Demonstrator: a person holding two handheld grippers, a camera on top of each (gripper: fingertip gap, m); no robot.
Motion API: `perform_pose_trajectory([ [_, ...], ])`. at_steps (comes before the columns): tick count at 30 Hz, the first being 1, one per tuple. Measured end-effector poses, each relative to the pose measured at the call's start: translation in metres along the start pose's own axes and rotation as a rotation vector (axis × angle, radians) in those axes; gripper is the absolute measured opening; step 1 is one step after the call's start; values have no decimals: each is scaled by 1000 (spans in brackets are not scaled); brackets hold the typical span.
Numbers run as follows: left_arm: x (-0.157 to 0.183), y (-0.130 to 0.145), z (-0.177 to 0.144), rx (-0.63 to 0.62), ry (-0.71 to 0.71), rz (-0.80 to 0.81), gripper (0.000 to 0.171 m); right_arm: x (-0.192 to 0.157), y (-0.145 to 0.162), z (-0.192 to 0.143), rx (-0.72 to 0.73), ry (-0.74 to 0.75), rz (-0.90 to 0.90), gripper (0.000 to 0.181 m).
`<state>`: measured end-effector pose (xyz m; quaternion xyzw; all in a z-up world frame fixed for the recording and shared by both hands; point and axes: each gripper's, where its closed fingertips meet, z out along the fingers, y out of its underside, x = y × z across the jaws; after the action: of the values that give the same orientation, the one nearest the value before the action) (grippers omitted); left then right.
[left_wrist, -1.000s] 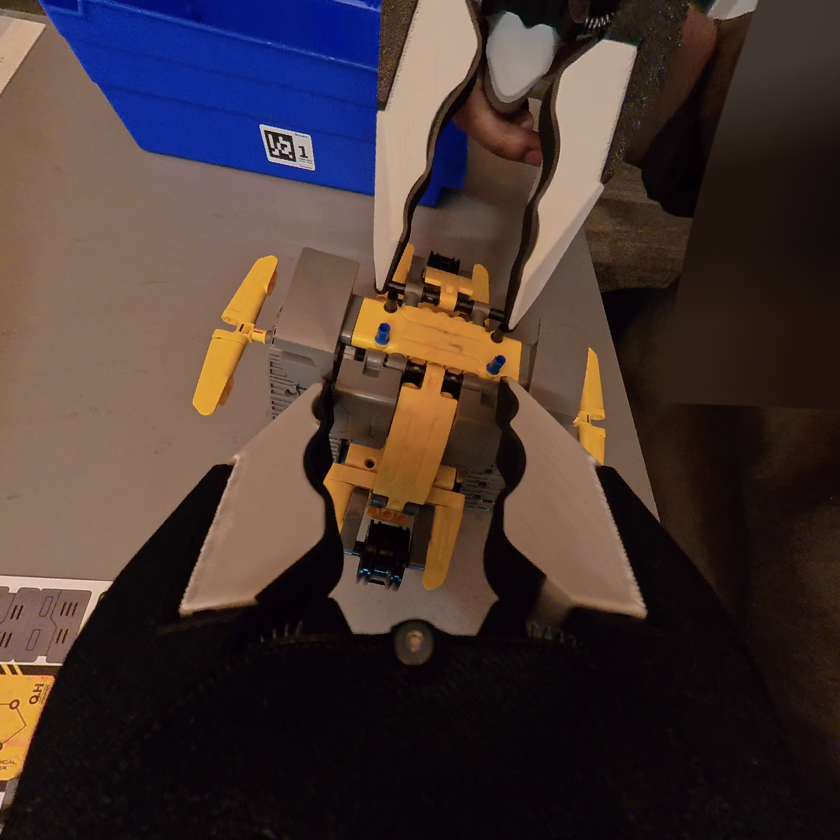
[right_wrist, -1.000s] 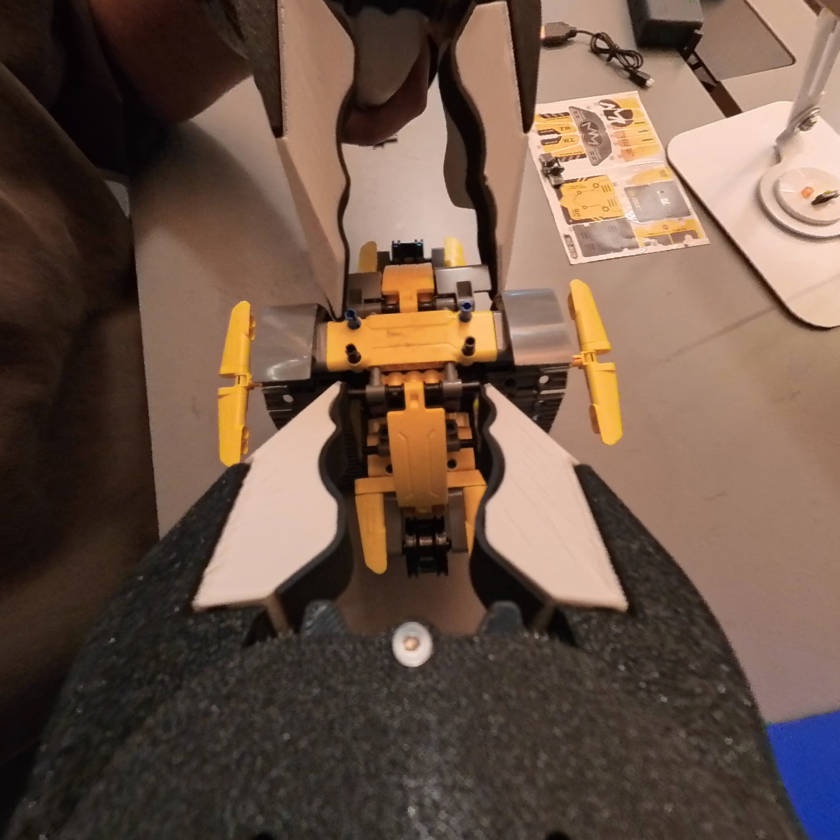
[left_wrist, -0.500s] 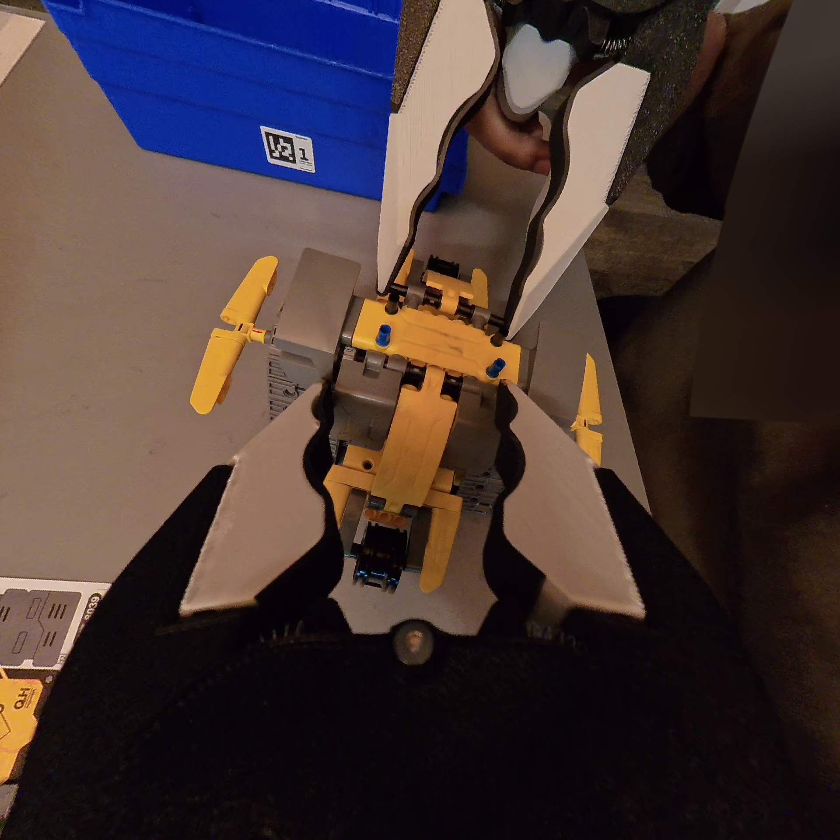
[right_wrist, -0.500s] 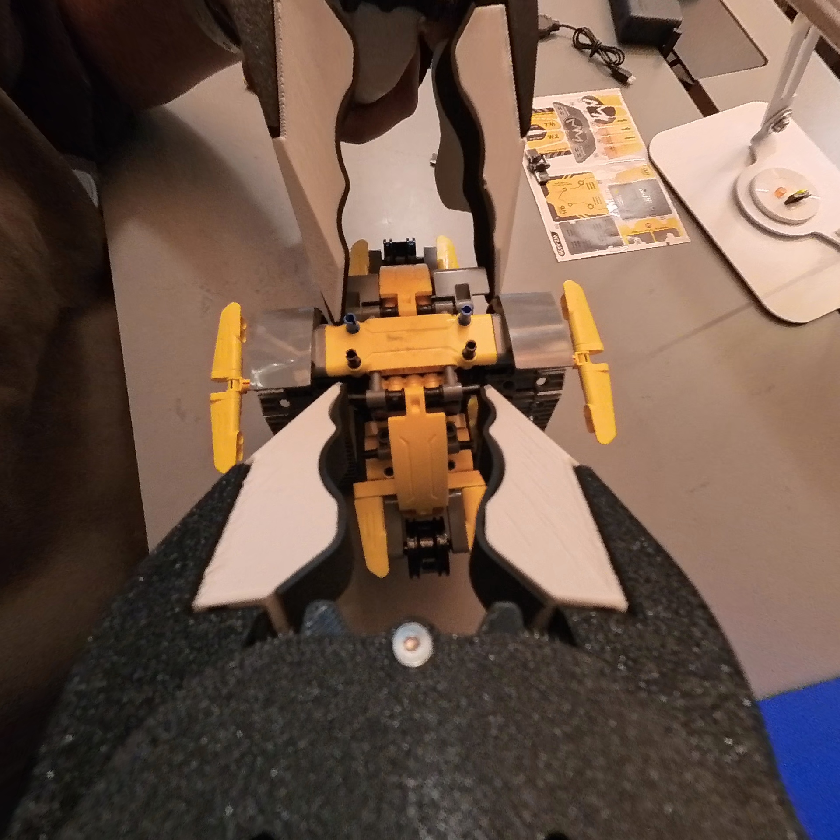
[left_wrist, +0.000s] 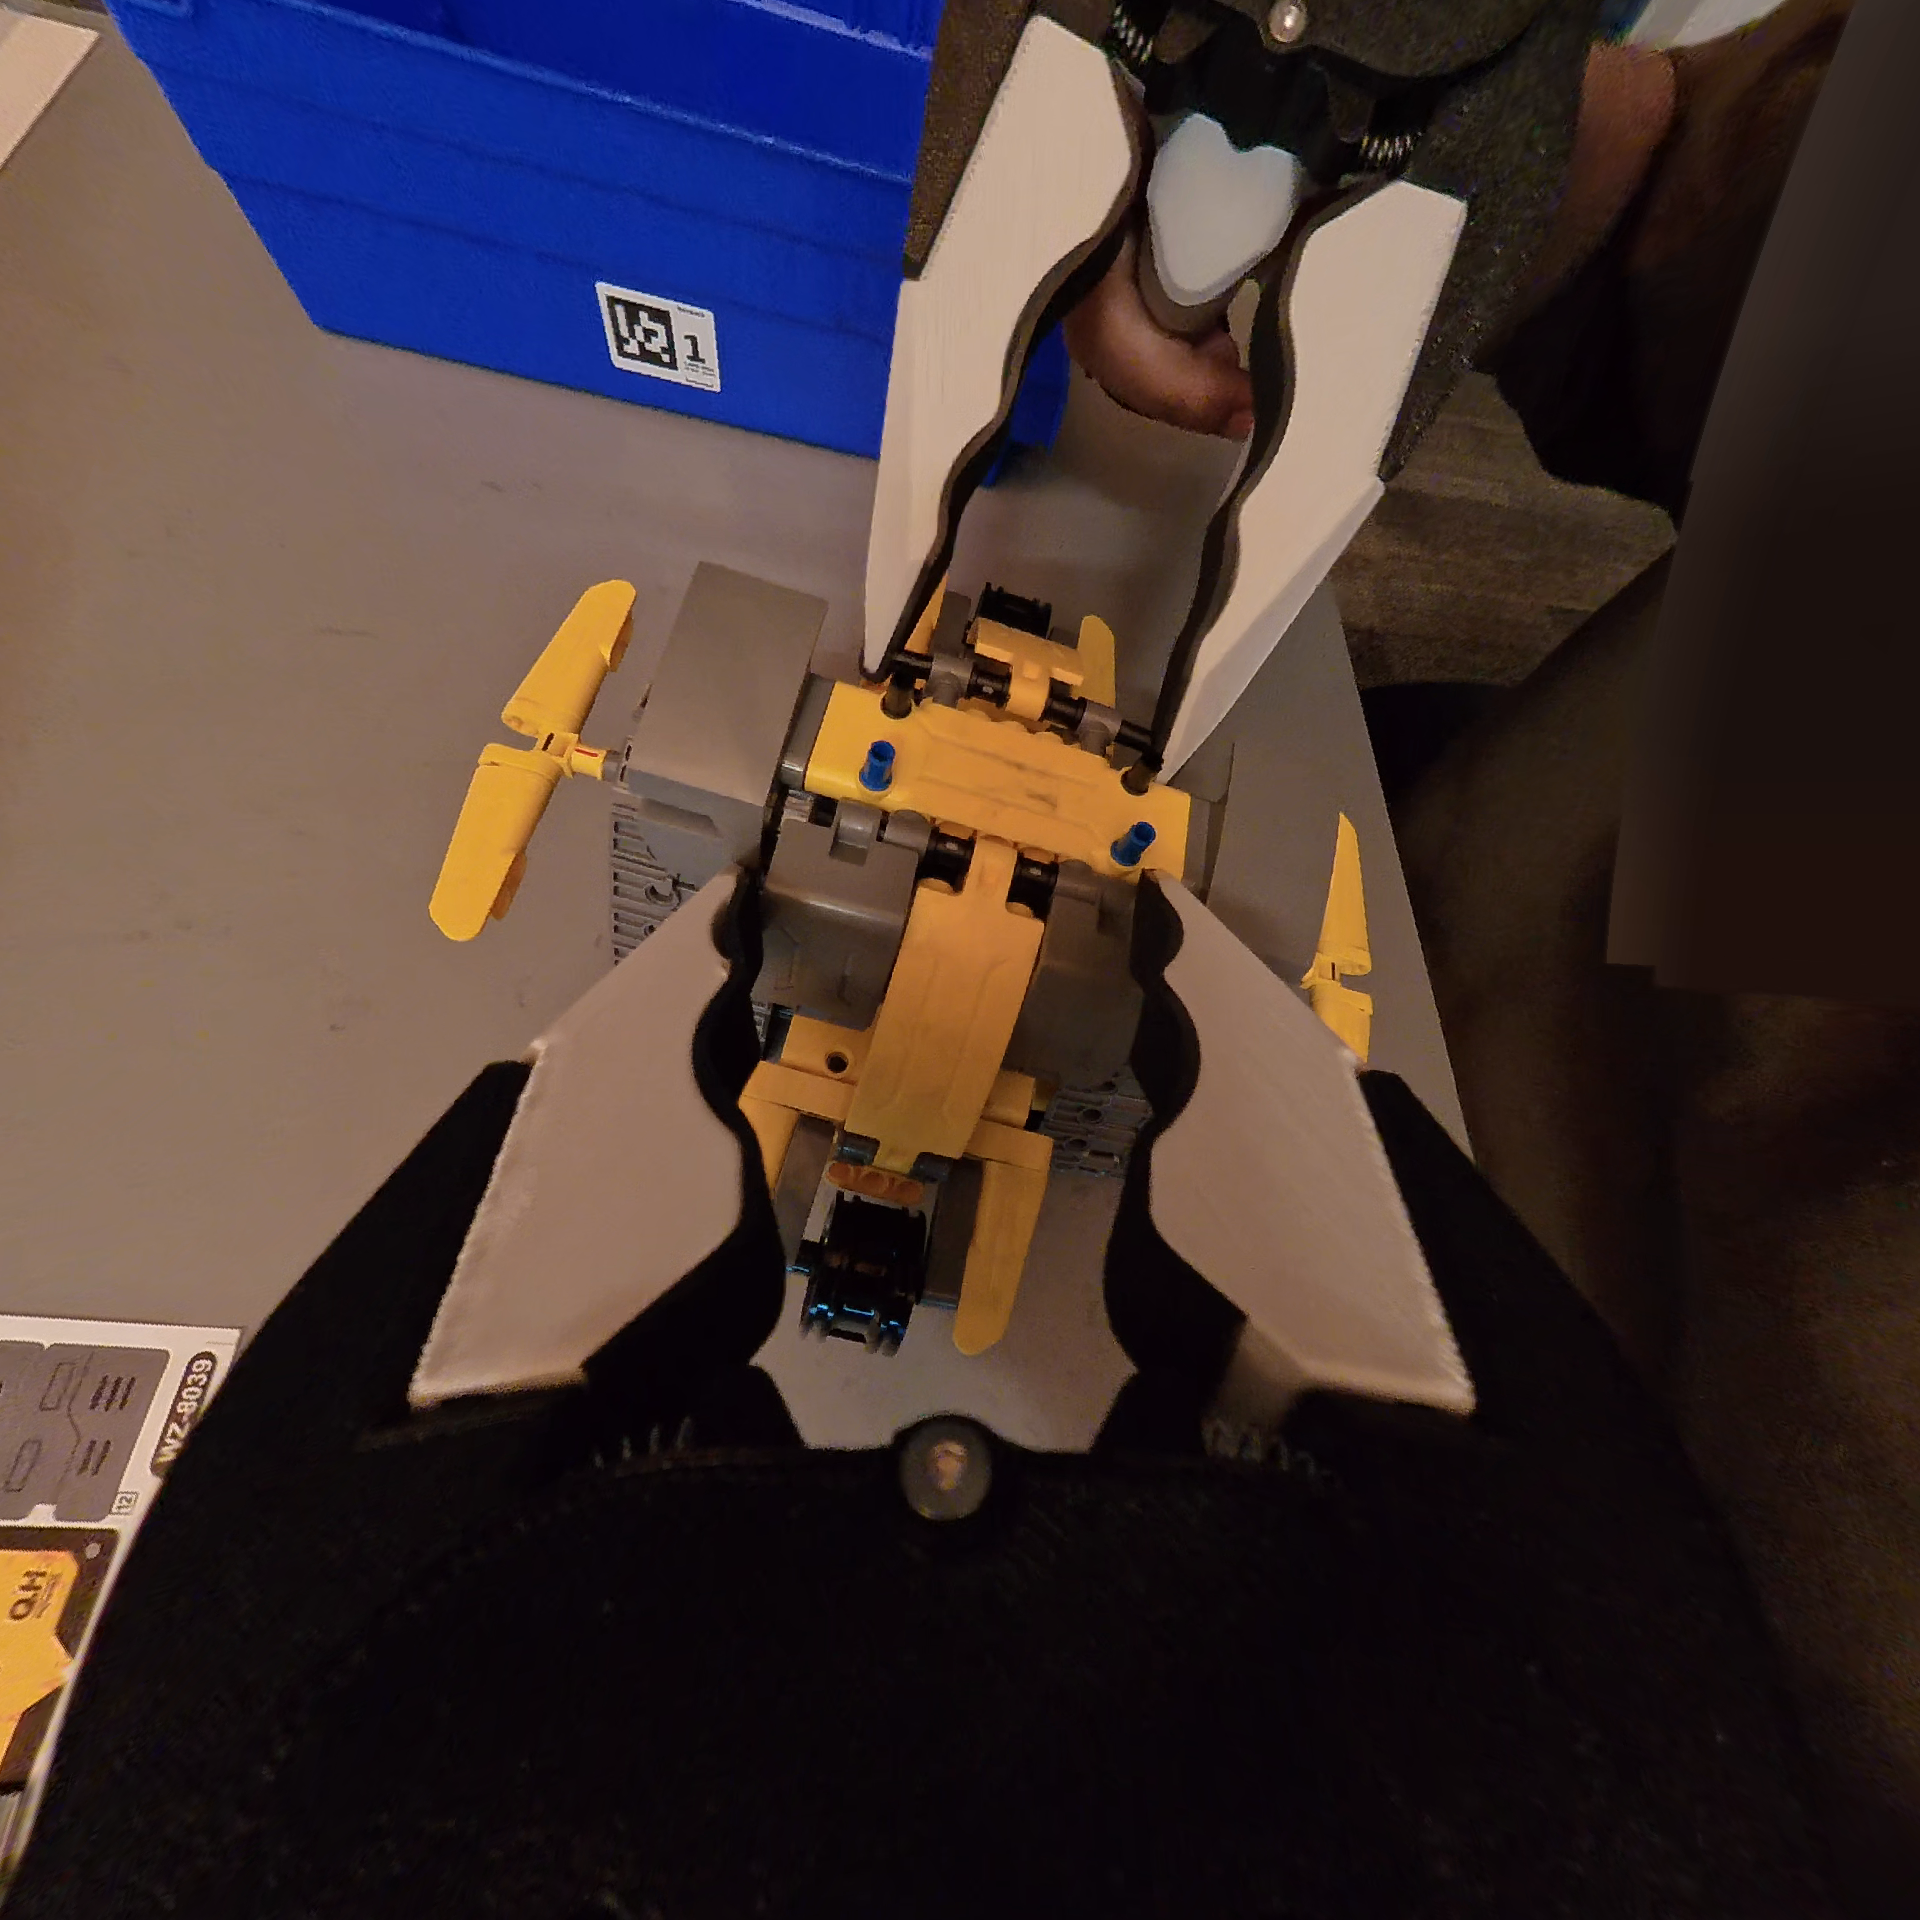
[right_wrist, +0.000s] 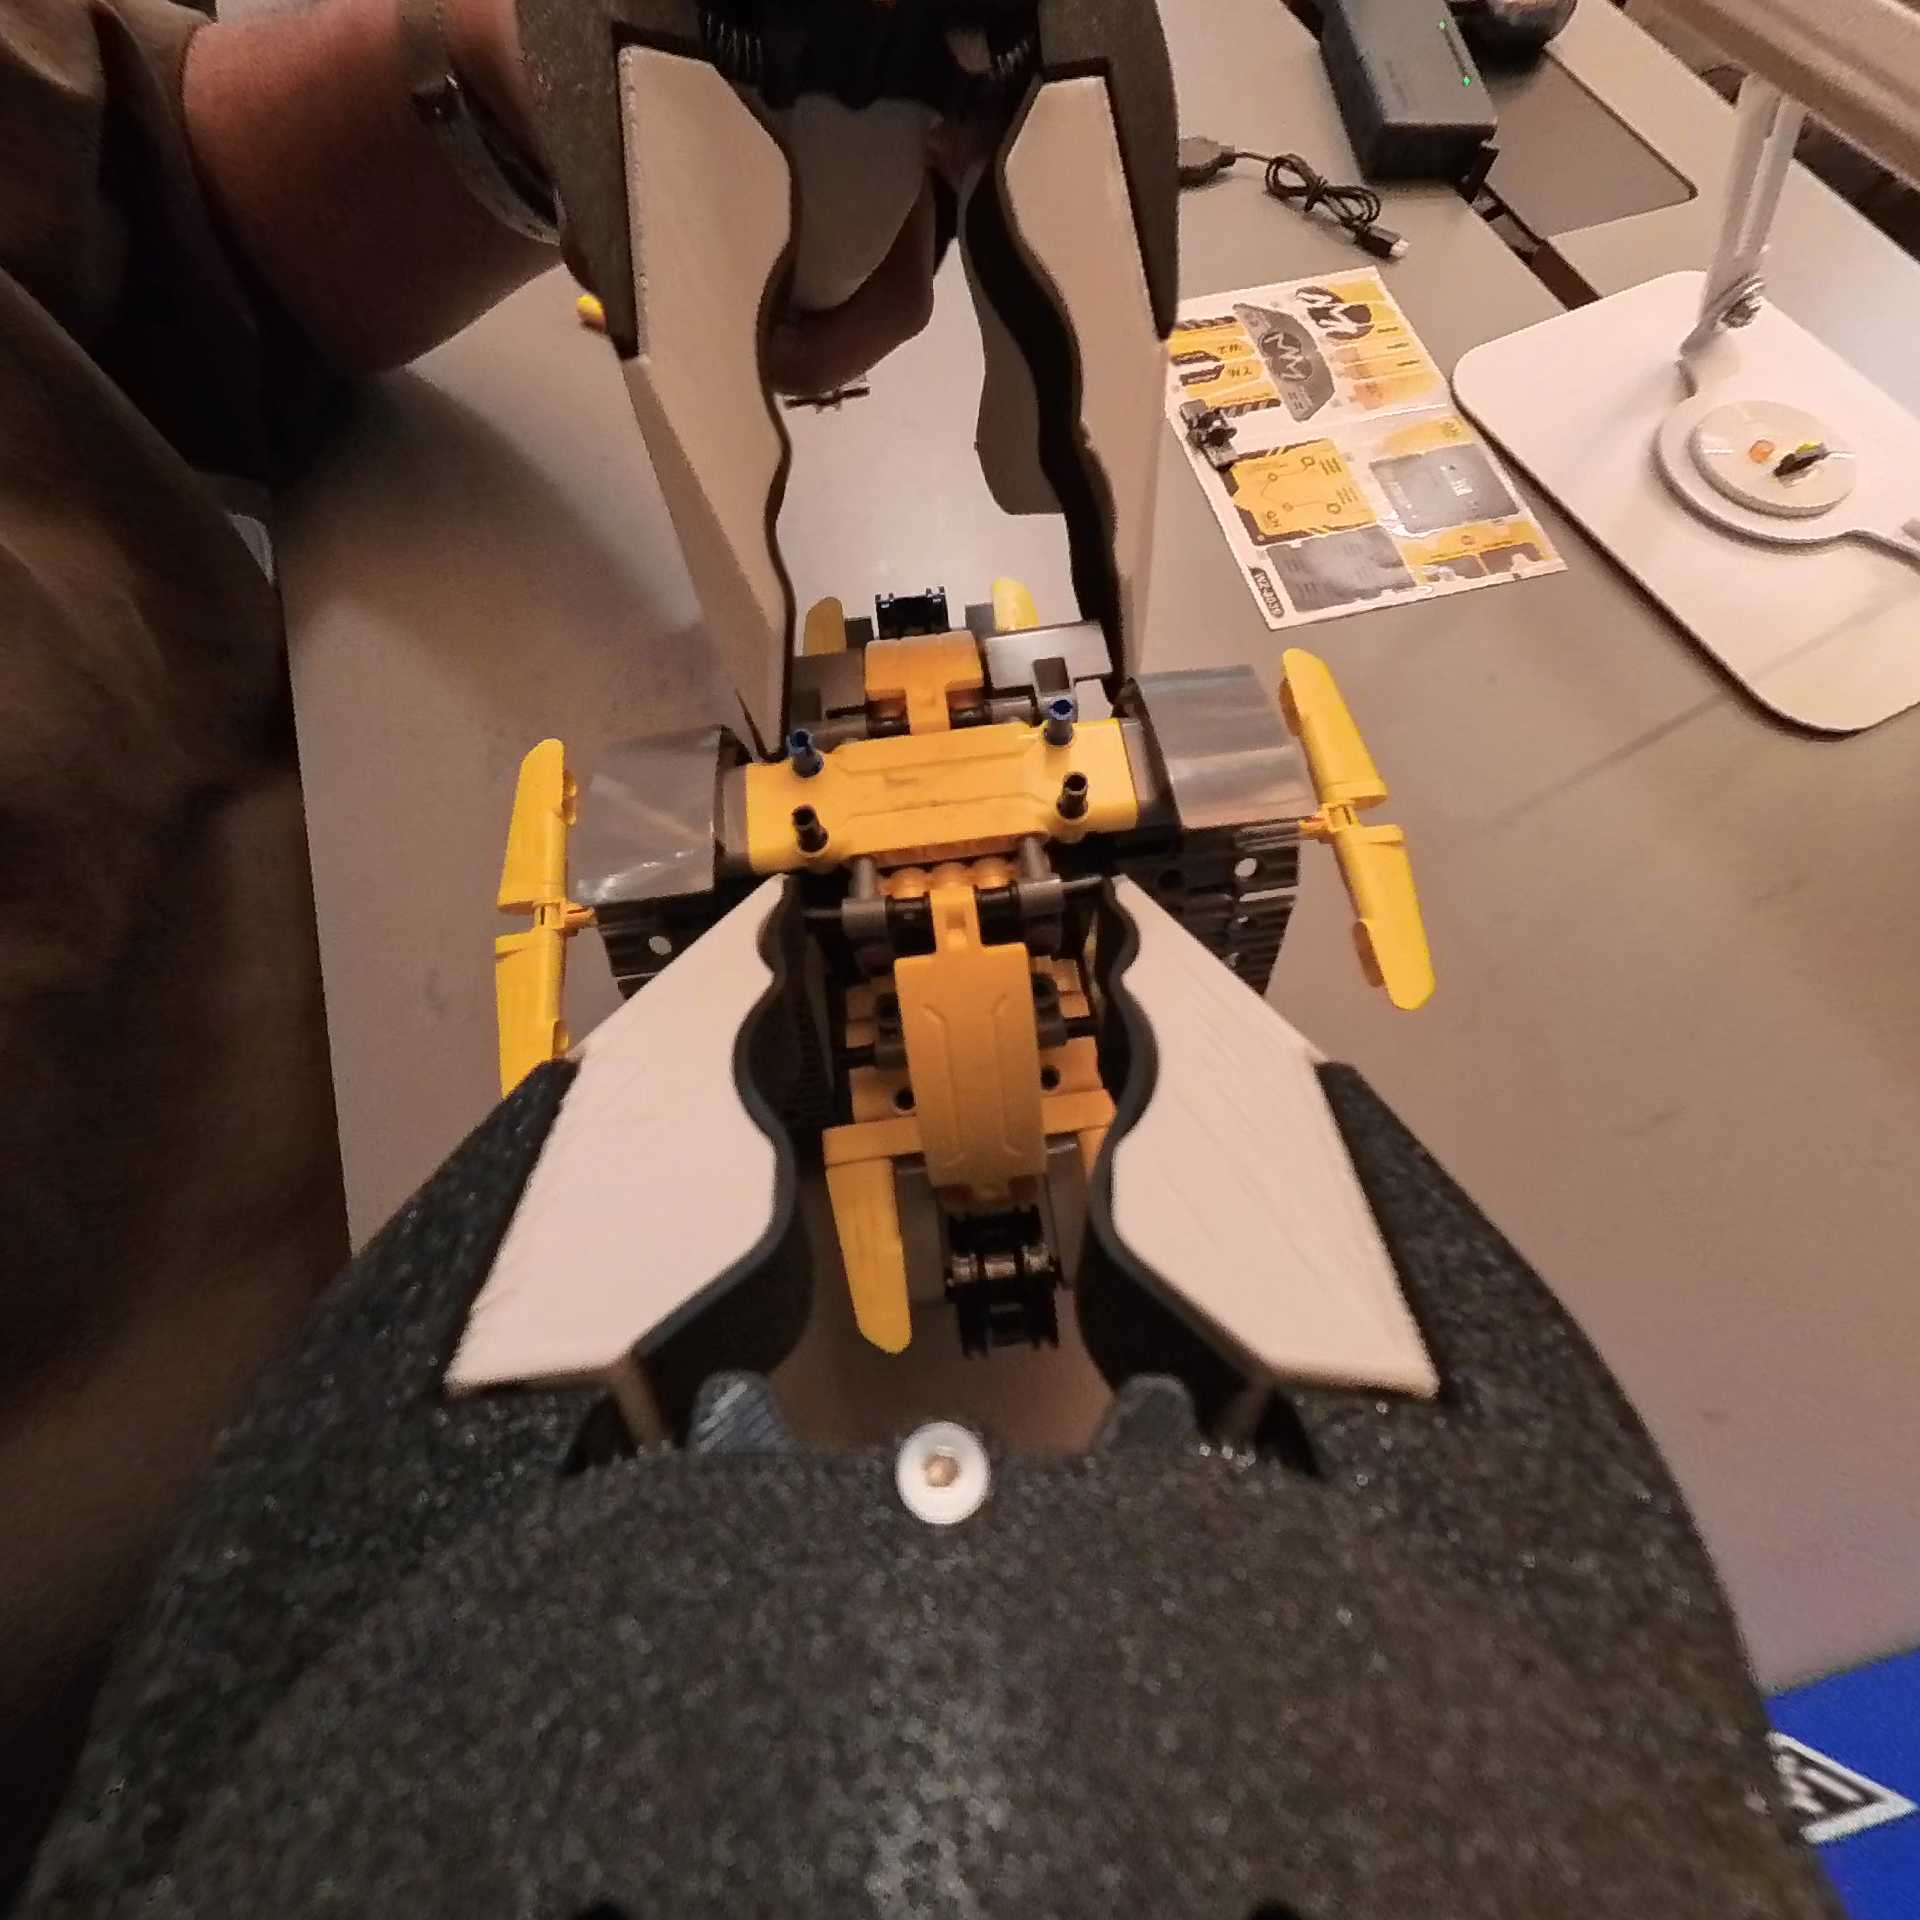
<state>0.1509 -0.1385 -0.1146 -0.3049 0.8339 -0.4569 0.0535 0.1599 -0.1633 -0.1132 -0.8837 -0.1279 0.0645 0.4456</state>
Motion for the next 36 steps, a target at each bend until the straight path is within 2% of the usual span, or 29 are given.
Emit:
perform_pose_trajectory([
  [4,0,-1,0,-13,1,-85,69,0,0,-1,-7,34,8,55],
  [8,0,7,-1,-109,-4,-282,73,0,0,-1,-25,40,5,56],
  [12,-2,11,-7,-145,-66,-393,75,0,-3,3,-12,17,9,56],
  [14,-1,14,-13,-134,-118,-439,74,-1,-5,6,0,15,11,56],
  [17,10,8,-23,-64,-103,-521,78,-2,-8,9,13,29,-21,56],
  [20,14,7,-28,-46,-104,-577,80,-3,-11,12,15,36,-24,56],
  [27,8,6,-27,-142,-128,-620,80,-10,-20,22,26,67,39,56],
  [32,2,14,-26,-242,-228,-564,80,-13,-27,29,62,174,116,56],
  [36,-2,20,-23,-294,-336,-509,88,-14,-33,35,106,264,176,56],
])
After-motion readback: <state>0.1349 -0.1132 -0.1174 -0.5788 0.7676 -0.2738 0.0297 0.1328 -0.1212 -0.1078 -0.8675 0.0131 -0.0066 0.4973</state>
